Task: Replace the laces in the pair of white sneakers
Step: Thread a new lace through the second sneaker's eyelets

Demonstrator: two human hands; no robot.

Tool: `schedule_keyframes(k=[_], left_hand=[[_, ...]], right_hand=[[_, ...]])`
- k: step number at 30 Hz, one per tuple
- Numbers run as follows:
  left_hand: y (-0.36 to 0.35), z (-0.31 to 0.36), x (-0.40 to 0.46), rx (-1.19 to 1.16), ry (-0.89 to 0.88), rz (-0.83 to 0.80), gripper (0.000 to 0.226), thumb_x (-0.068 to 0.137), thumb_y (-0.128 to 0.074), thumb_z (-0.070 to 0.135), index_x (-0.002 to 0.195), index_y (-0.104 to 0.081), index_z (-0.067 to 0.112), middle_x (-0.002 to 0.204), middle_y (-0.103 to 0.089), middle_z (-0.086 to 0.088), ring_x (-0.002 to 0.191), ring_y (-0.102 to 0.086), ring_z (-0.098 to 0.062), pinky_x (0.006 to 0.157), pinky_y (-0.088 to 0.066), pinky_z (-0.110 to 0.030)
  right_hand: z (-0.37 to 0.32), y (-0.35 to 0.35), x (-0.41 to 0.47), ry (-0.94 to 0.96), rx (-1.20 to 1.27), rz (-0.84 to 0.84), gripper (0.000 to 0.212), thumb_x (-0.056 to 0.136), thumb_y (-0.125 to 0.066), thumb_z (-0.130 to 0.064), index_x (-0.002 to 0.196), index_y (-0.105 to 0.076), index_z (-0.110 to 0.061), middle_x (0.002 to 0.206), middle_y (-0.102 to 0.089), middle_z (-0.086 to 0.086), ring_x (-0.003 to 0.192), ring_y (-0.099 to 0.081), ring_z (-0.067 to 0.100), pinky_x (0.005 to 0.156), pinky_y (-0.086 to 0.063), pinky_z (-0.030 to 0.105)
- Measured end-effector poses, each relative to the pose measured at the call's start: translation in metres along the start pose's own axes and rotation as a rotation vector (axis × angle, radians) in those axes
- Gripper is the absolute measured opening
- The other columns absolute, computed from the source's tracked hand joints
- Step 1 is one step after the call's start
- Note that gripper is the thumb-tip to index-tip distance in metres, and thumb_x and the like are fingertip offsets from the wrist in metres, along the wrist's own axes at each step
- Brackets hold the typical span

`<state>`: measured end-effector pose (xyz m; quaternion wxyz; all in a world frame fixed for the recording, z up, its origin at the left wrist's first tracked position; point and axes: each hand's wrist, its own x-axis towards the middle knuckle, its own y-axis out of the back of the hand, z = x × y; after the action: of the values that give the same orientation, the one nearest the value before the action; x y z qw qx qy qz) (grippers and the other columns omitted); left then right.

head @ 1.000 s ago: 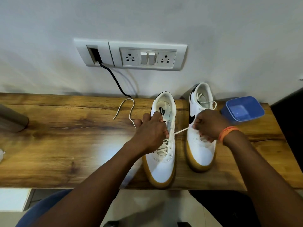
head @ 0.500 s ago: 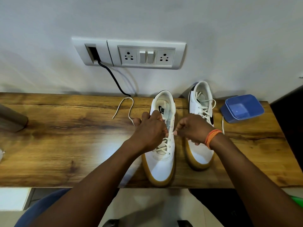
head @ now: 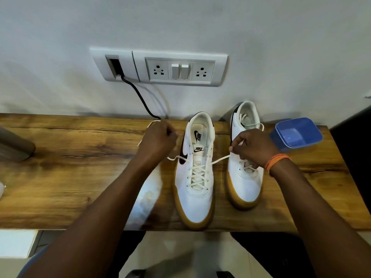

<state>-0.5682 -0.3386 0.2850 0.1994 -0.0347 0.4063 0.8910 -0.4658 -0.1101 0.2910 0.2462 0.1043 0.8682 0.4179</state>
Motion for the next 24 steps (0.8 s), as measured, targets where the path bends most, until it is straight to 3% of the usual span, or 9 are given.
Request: schedule_keyframes(k=[2, 5, 10, 15, 17, 19, 22, 24], left_hand=[[0.002, -0.007, -0.002, 0.087, 0.182, -0.143, 0.035, 0.095, -0.058, 0.037, 0.08, -0.065, 0.006, 0.072, -0.067, -0.007, 0.064, -0.062, -0.024, 0.064, -0.053, -0.034], [-0.009, -0.002, -0.015, -0.018, 0.406, -0.407, 0.051, 0.098, -0.048, 0.05, 0.09, -0.066, 0.003, 0.079, -0.068, -0.009, 0.057, -0.059, -0.02, 0.048, -0.05, -0.024], [-0.026, 0.008, -0.022, -0.292, 0.493, -0.405, 0.036, 0.1, -0.052, 0.036, 0.101, -0.062, 0.001, 0.08, -0.058, -0.007, 0.059, -0.051, -0.015, 0.038, -0.042, -0.014], [-0.025, 0.008, -0.018, -0.504, 0.306, -0.223, 0.03, 0.099, -0.058, 0.023, 0.075, -0.059, 0.005, 0.071, -0.058, -0.015, 0.051, -0.047, -0.014, 0.042, -0.036, -0.017], [-0.023, 0.013, -0.018, -0.611, 0.2, -0.147, 0.029, 0.1, -0.056, 0.02, 0.078, -0.062, 0.001, 0.073, -0.059, -0.017, 0.052, -0.046, -0.016, 0.039, -0.036, -0.015], [-0.021, 0.02, -0.019, -0.631, 0.052, -0.081, 0.028, 0.1, -0.055, 0.018, 0.085, -0.063, -0.004, 0.076, -0.068, -0.007, 0.059, -0.048, -0.018, 0.042, -0.039, -0.02], [-0.019, 0.028, -0.021, -0.62, -0.159, -0.112, 0.025, 0.099, -0.055, 0.017, 0.086, -0.066, -0.002, 0.075, -0.071, 0.0, 0.061, -0.05, -0.018, 0.046, -0.04, -0.027], [-0.019, 0.03, -0.024, -0.573, -0.254, -0.18, 0.023, 0.098, -0.057, 0.014, 0.085, -0.068, -0.001, 0.078, -0.072, -0.007, 0.055, -0.053, -0.007, 0.044, -0.04, -0.019]], right_hand=[[-0.003, -0.002, 0.0, 0.012, 0.033, 0.019, 0.011, 0.086, -0.072, -0.02, 0.086, -0.069, -0.01, 0.072, -0.069, 0.01, 0.053, -0.06, 0.018, 0.044, -0.048, 0.025], [-0.008, -0.007, -0.004, -0.016, 0.106, -0.028, 0.01, 0.087, -0.07, -0.018, 0.085, -0.067, -0.009, 0.068, -0.068, 0.012, 0.044, -0.053, 0.019, 0.037, -0.046, 0.024], [-0.013, -0.013, -0.006, -0.011, 0.112, -0.075, 0.012, 0.087, -0.07, -0.019, 0.087, -0.067, -0.008, 0.07, -0.069, 0.015, 0.043, -0.052, 0.02, 0.041, -0.048, 0.028], [-0.017, -0.012, -0.008, -0.005, 0.224, -0.096, 0.011, 0.087, -0.07, -0.018, 0.09, -0.067, -0.008, 0.065, -0.068, 0.011, 0.04, -0.049, 0.015, 0.039, -0.046, 0.024], [-0.022, -0.013, -0.007, -0.021, 0.398, -0.1, 0.014, 0.088, -0.07, -0.021, 0.09, -0.069, -0.007, 0.064, -0.066, 0.009, 0.039, -0.047, 0.012, 0.039, -0.045, 0.023], [-0.034, -0.016, -0.008, -0.061, 0.666, -0.11, 0.023, 0.092, -0.067, -0.027, 0.091, -0.069, -0.004, 0.069, -0.063, 0.008, 0.043, -0.046, 0.011, 0.04, -0.044, 0.023], [-0.05, -0.023, -0.011, -0.113, 1.001, -0.199, 0.034, 0.094, -0.06, -0.04, 0.087, -0.073, -0.009, 0.076, -0.06, 0.007, 0.049, -0.046, 0.012, 0.046, -0.045, 0.024], [-0.058, -0.027, -0.012, -0.131, 1.054, -0.304, 0.039, 0.092, -0.057, -0.049, 0.073, -0.07, -0.018, 0.066, -0.054, 0.001, 0.05, -0.043, 0.011, 0.051, -0.042, 0.025]])
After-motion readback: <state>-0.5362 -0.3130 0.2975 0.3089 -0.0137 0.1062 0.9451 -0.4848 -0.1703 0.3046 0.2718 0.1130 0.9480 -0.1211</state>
